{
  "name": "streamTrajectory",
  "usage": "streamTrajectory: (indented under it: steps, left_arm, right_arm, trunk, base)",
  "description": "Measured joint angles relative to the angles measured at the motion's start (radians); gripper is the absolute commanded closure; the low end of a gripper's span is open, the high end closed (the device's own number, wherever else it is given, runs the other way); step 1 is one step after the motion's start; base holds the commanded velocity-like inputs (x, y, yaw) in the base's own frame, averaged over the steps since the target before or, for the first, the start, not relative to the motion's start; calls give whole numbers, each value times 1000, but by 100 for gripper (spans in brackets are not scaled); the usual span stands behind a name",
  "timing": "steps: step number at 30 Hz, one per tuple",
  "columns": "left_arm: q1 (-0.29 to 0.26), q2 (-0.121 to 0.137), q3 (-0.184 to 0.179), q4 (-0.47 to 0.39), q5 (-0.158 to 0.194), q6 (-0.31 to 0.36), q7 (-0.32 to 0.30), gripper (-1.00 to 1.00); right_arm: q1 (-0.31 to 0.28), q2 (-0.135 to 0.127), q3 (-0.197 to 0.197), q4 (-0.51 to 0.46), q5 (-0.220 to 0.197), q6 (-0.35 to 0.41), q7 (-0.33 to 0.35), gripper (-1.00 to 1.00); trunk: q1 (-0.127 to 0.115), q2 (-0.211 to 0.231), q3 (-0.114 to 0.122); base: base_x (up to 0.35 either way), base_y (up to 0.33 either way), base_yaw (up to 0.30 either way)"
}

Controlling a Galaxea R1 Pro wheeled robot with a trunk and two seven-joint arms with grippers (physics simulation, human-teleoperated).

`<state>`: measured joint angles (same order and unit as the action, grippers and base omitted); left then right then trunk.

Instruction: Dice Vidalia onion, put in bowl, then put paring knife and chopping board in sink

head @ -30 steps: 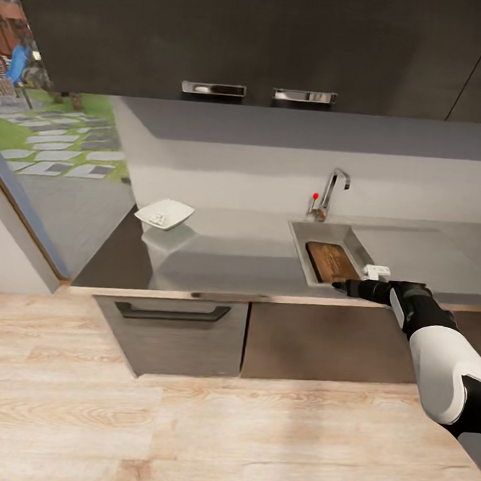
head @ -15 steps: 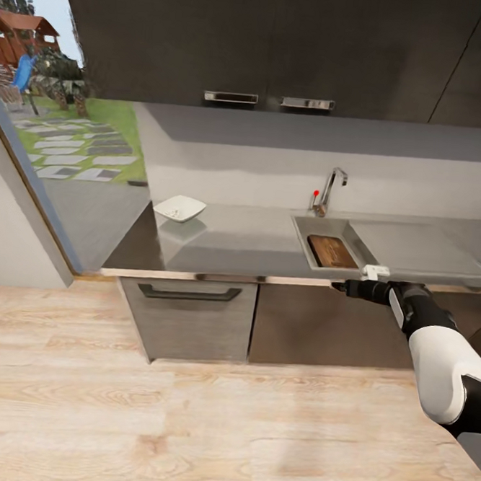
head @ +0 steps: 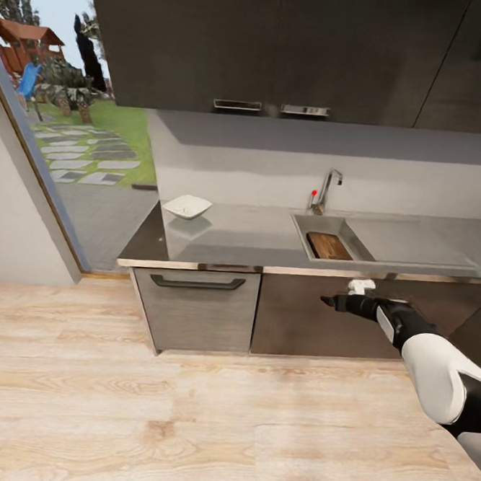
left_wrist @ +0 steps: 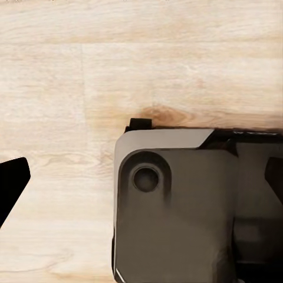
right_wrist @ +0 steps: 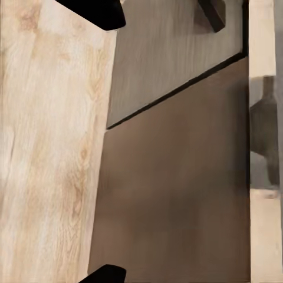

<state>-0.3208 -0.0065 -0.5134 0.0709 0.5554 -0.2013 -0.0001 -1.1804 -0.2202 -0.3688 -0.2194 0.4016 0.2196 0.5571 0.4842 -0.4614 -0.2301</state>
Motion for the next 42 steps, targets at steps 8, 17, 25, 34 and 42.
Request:
streamTrajectory:
  steps: [8,17,25,34,42]
  left_arm:
    - [1,-1,6,-22,-6,-1,3,-100]
    - [0,16,10,-123,-8,-5,40,-100]
    - [1,60,9,-151,-5,-71,77,-100]
    - [1,71,5,-145,-5,-105,79,-100]
    - [1,71,3,-134,-6,-105,78,-100]
  right_arm:
    - [125,16,4,190,-4,-303,-158,-100]
    - [525,124,3,200,1,-643,-354,-100]
    - [814,203,1,202,-1,-883,-527,-100]
    - [862,211,-6,199,-7,-930,-546,-100]
    - [862,217,-8,198,-13,-930,-589,-100]
  trunk:
    - [0,0,3]
    - [0,0,3]
    - [0,0,3]
    - [0,0,3]
    - [0,0,10]
  base:
    - [-10,0,0]
    - [0,0,0]
    - [0,0,0]
    - [0,0,0]
    - [0,0,0]
